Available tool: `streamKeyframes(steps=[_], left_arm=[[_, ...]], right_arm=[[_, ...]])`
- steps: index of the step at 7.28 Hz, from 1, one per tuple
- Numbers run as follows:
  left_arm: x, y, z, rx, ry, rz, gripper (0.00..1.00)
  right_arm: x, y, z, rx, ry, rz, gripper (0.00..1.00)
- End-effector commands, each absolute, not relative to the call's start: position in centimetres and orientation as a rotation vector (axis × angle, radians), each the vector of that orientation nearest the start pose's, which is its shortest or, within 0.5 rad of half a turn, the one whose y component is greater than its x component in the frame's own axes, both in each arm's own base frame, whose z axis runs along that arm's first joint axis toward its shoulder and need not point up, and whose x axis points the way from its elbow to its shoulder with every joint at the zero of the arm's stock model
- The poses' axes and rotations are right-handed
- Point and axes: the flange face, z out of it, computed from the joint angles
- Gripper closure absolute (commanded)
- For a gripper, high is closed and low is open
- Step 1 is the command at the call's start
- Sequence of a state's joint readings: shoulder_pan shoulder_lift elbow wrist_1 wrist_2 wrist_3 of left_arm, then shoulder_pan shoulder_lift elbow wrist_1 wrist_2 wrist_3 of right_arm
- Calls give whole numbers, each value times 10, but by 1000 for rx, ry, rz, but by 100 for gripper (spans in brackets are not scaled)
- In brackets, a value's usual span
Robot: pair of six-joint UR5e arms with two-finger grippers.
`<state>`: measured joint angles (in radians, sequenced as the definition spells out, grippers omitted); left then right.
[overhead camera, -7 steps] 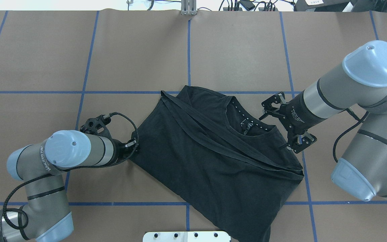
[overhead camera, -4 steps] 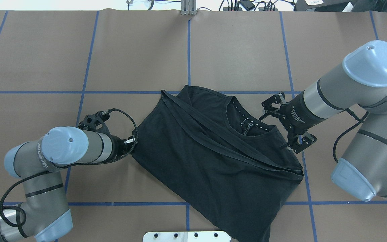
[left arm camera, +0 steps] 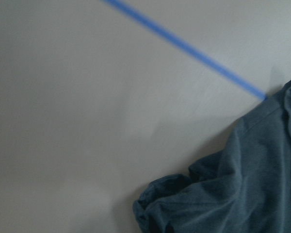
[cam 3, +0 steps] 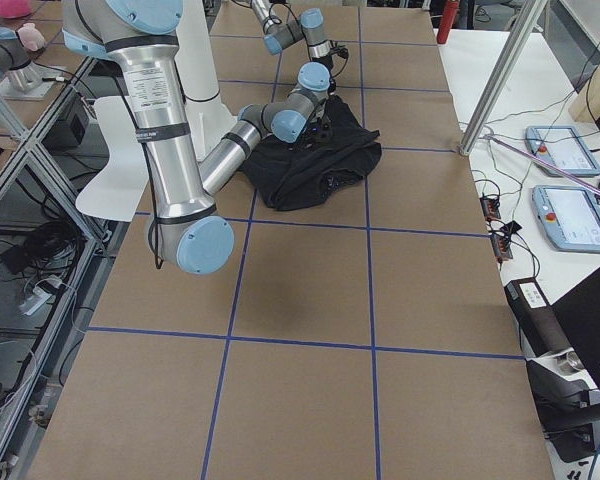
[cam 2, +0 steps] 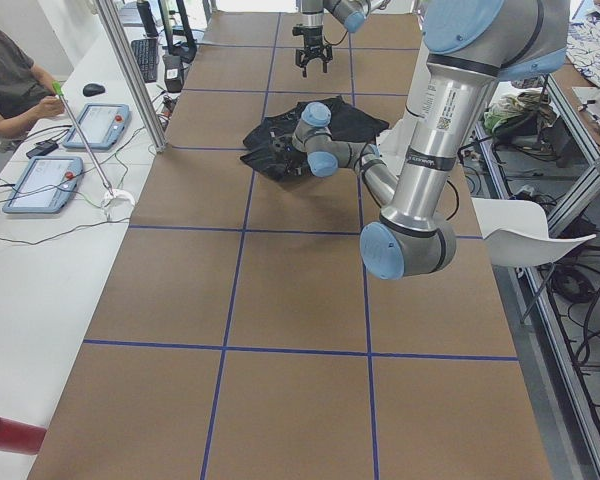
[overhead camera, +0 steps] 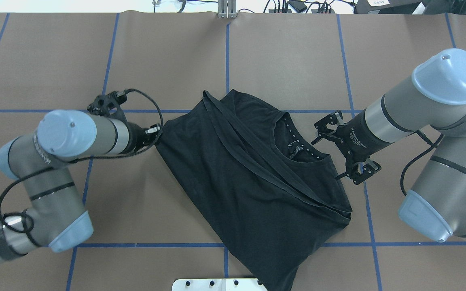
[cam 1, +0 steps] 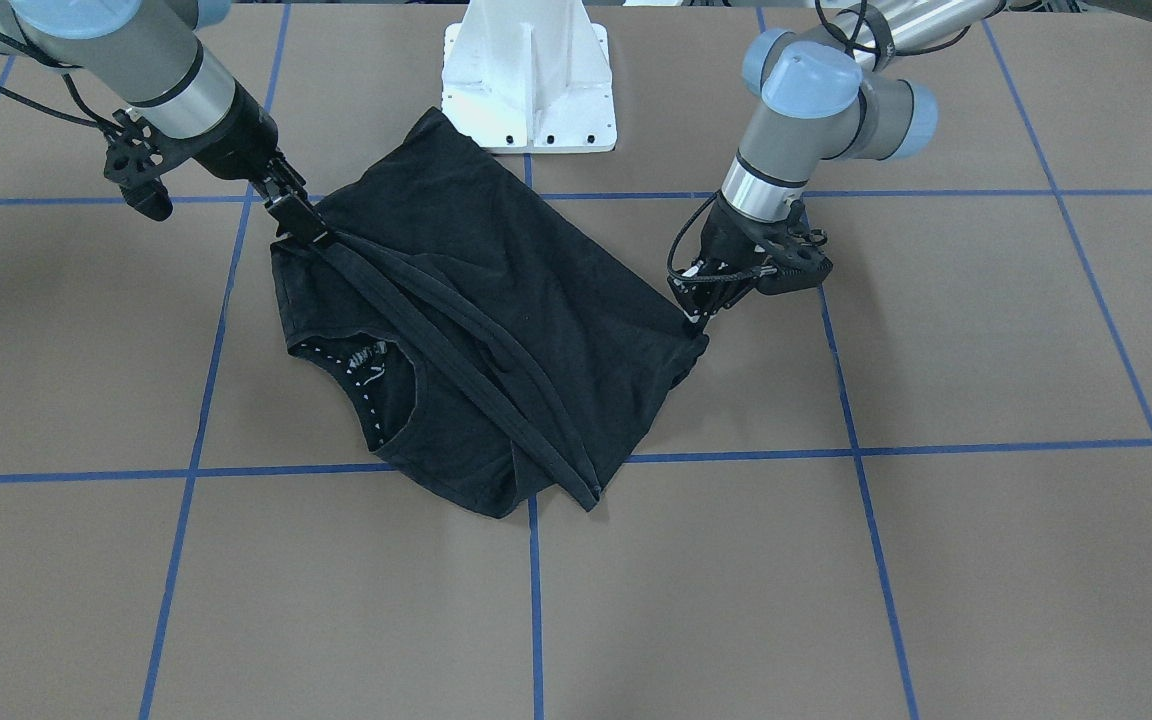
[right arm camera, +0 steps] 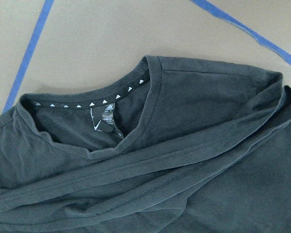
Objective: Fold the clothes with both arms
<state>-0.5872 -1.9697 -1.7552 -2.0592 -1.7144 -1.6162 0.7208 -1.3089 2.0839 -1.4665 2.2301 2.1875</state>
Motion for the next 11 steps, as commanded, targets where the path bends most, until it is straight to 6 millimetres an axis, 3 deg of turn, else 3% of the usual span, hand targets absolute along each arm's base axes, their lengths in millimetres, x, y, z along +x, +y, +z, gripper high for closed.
streamKeyframes(steps=[1, 2, 5, 6, 7, 8, 9, 10, 11], left_arm=[[475, -547, 249, 256, 1071, -522, 100], [486, -595, 219, 289, 1073, -539, 100], [519, -696, 225, 421, 1059, -472, 100], [521, -721, 216, 475, 1013, -459, 88], [503, -734, 214, 512, 995, -440, 1], [480, -737, 188, 544, 1030, -435, 0], [463, -713, 181, 519, 1088, -394, 0], [440, -682, 202, 495, 1133, -357, 0], [412, -640, 251, 485, 1141, -342, 0]], right_arm=[[-335, -396, 271, -588, -915, 927, 0], [-335, -396, 271, -587, -915, 928, 0], [-330, -399, 272, -576, -919, 940, 0], [-332, -401, 273, -574, -915, 944, 0], [-332, -403, 273, -567, -917, 947, 0], [-333, -409, 272, -495, -932, 972, 0], [-349, -419, 262, -399, -956, 921, 0], [-373, -441, 253, -365, -957, 882, 0], [-399, -466, 241, -317, -956, 835, 0]])
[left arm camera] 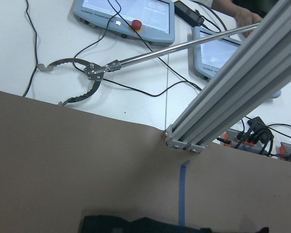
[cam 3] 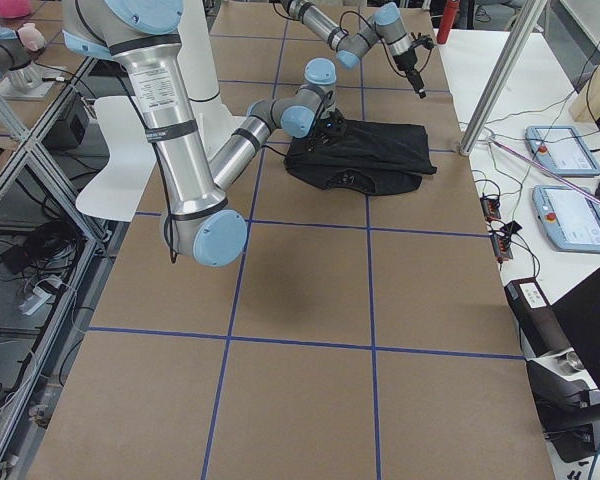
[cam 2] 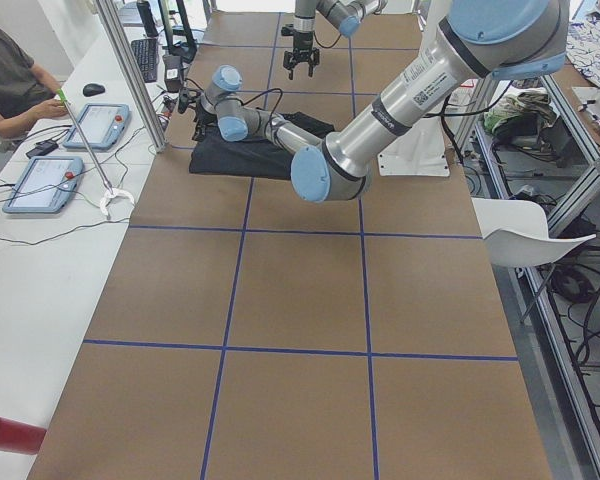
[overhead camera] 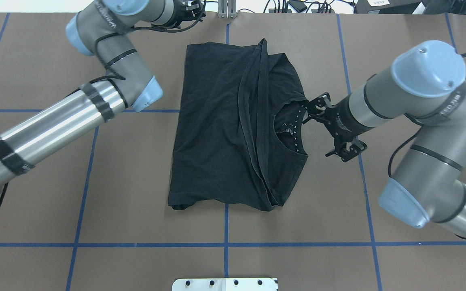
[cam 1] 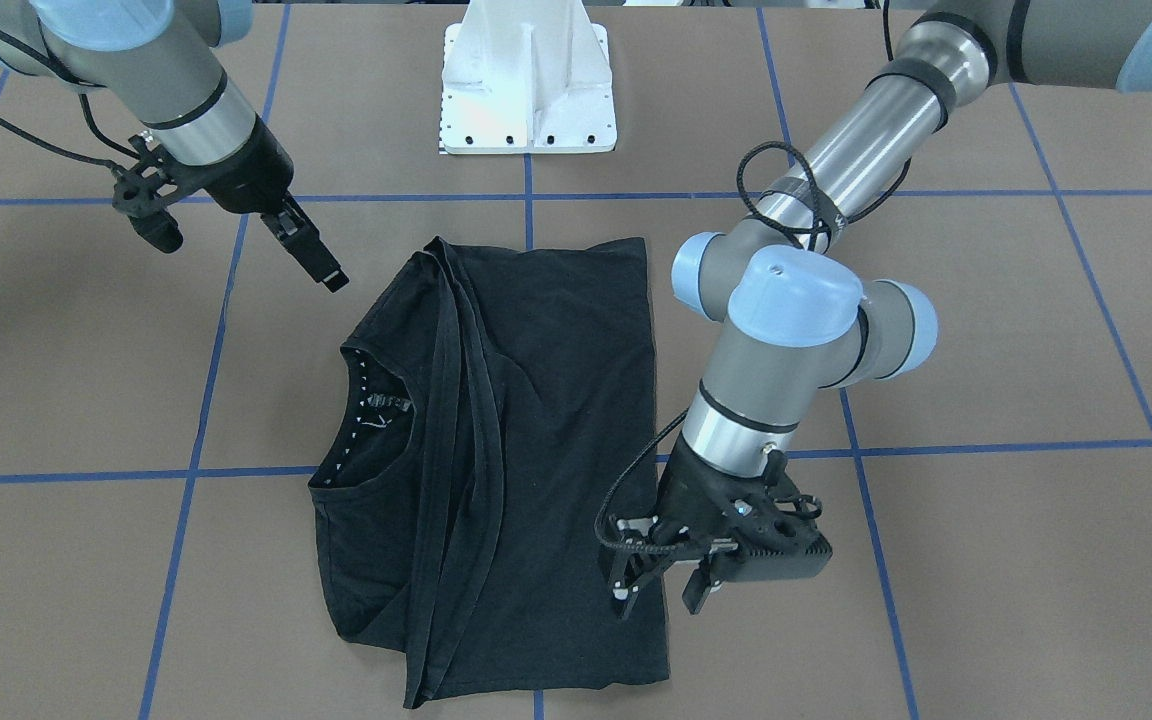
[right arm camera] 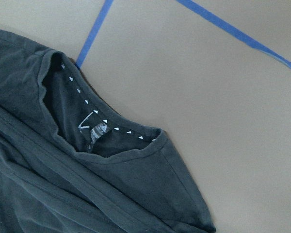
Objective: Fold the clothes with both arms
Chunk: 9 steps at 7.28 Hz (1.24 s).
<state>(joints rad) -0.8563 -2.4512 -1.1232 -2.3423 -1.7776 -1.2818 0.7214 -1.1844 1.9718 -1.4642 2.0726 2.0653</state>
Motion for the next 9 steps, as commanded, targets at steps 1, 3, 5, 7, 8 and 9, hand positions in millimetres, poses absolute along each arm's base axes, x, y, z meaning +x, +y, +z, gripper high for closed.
streamKeyframes(steps=[1, 3, 5, 7, 8, 9], left_arm=[[383, -603, 284, 473, 1149, -331, 0], [337, -546, 328, 476, 1143, -305, 0], [312, -511, 342, 444, 1157, -282, 1], [300, -496, 356, 432, 1142, -286, 1], [299, -493, 364, 423, 1133, -289, 1], [298, -492, 366, 417, 1128, -294, 1]], right_arm=[[-423, -485, 229, -255, -954, 764, 0], [-466, -525, 218, -132, -916, 553, 0], [-516, -554, 205, -48, -859, 327, 12], [-566, -539, 187, 75, -669, 72, 23], [-589, -529, 183, 114, -577, -60, 30], [-616, -530, 184, 156, -507, -147, 34]])
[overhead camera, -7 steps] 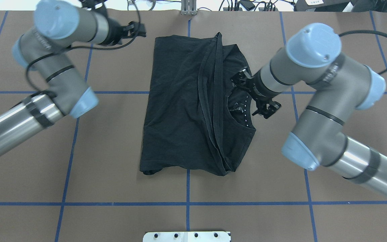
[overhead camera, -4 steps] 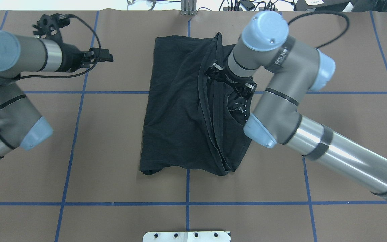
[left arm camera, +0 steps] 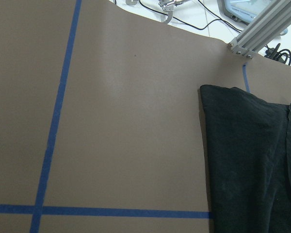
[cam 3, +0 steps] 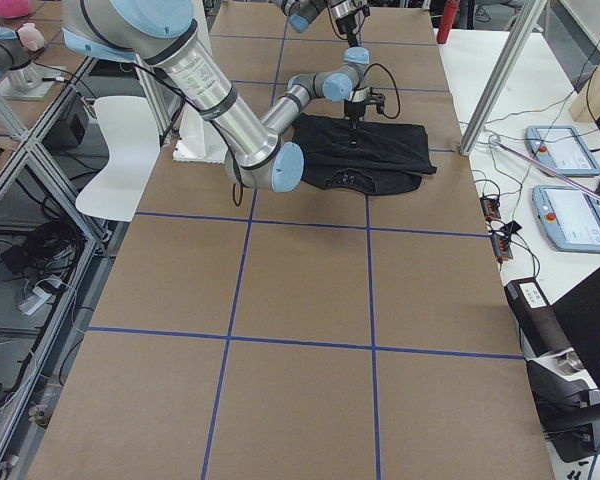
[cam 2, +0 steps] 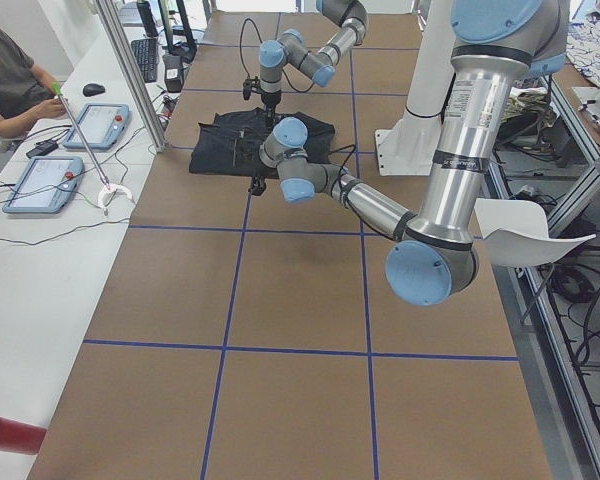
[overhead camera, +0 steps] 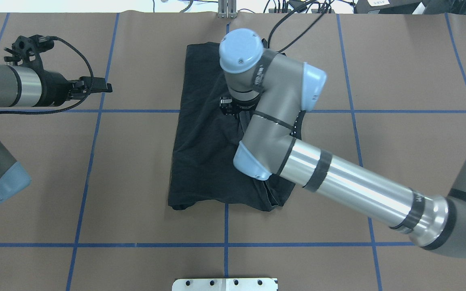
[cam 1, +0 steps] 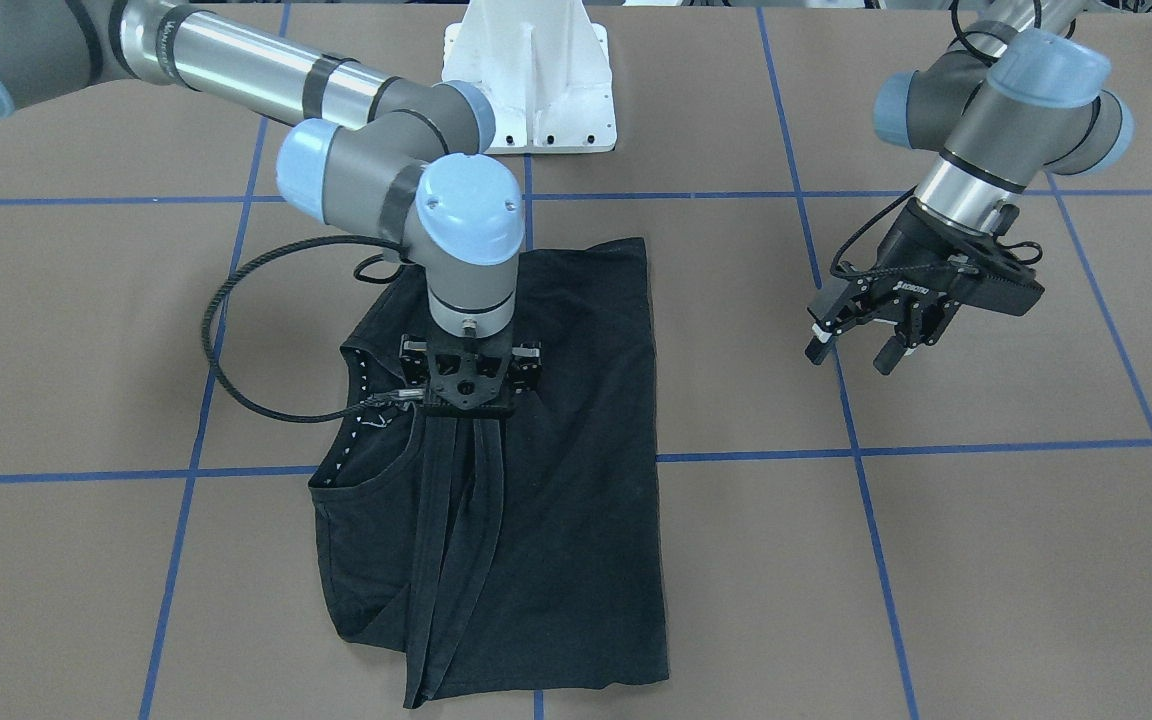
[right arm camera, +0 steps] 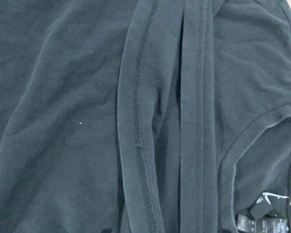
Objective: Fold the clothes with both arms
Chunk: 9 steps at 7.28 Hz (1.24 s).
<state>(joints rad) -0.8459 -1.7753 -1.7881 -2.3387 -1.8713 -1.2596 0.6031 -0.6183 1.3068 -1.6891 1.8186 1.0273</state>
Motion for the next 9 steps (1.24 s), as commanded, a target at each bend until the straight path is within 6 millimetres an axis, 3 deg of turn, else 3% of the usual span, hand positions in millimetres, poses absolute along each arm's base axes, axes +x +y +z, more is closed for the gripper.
streamKeyframes(steps=[1, 4, 6, 7, 9], left_arm=[[297, -492, 369, 413, 1126, -297, 1], [298, -491, 370, 411, 1126, -301, 1], [299, -491, 370, 410, 1125, -301, 1], [299, -491, 370, 410, 1125, -301, 1], [298, -491, 369, 410, 1126, -302, 1]], right_arm=[[-624, -533, 184, 187, -471, -226, 39], [-642, -549, 185, 209, -391, -288, 42], [-648, -542, 189, 219, -366, -302, 43], [-650, -541, 191, 219, -362, -305, 50], [-652, -542, 195, 220, -350, -304, 53]])
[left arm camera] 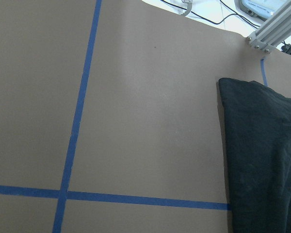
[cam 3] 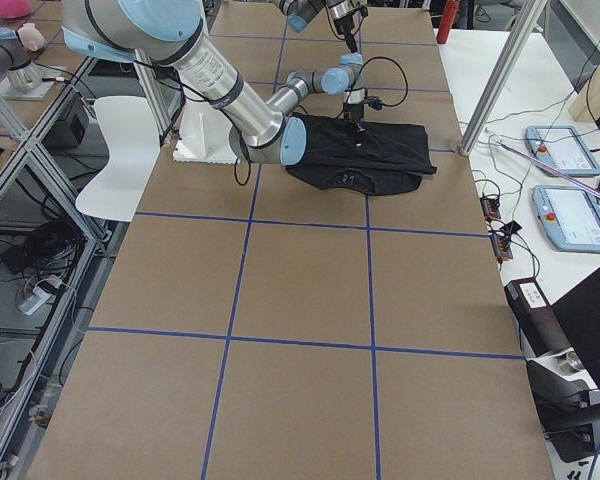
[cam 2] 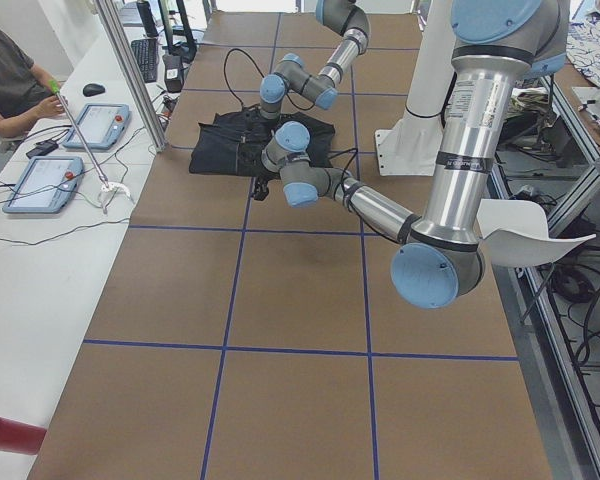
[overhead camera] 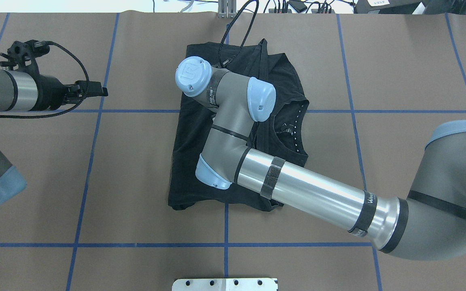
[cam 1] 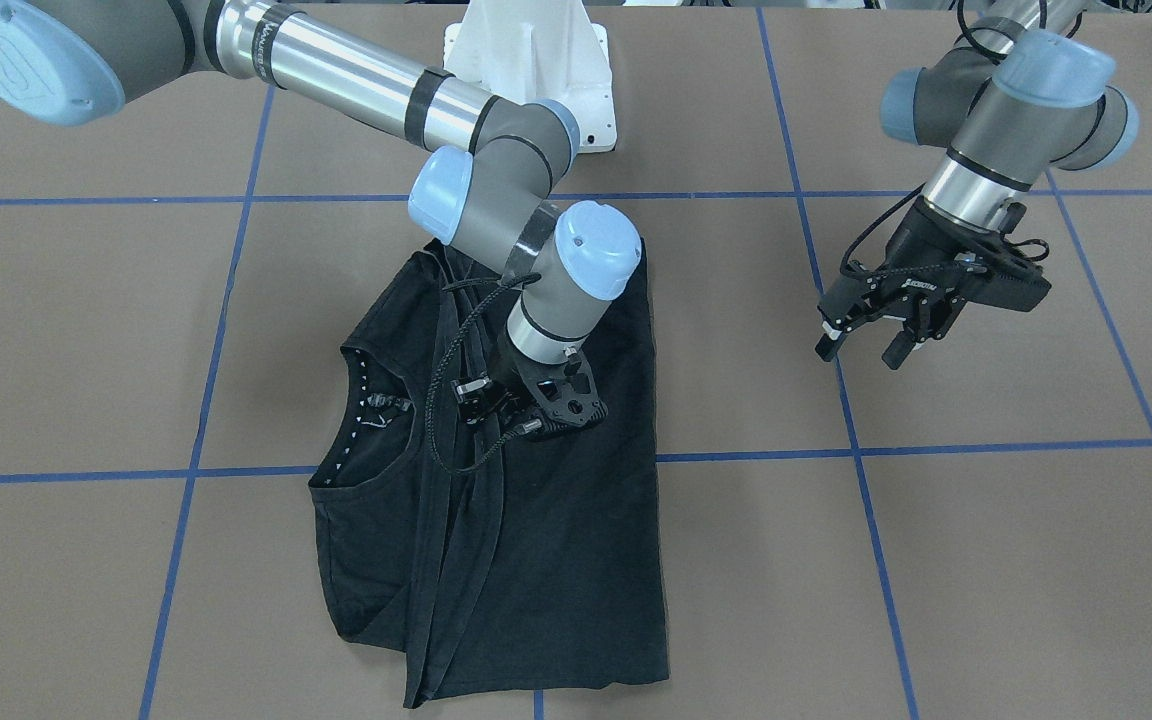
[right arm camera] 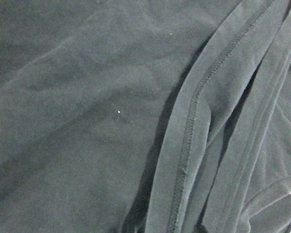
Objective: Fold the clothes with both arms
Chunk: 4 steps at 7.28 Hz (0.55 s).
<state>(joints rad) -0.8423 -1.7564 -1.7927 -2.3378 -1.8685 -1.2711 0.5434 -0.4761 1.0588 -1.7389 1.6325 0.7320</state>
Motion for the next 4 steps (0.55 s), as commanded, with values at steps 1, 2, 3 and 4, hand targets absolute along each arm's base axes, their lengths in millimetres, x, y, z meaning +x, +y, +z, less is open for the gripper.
streamKeyframes(steps=[1, 2, 3, 4], left_arm=[[298, -490, 368, 412, 1129, -301, 1], [298, -490, 369, 411, 1128, -302, 1], [298, -490, 369, 412, 1127, -303, 1], [298, -490, 369, 411, 1127, -304, 1]], right_arm=[[-653, -541, 197, 219, -346, -307, 59], [-653, -541, 197, 219, -346, -307, 77], [-652, -542, 197, 218, -345, -306, 100], [-652, -543, 197, 217, -346, -304, 100]])
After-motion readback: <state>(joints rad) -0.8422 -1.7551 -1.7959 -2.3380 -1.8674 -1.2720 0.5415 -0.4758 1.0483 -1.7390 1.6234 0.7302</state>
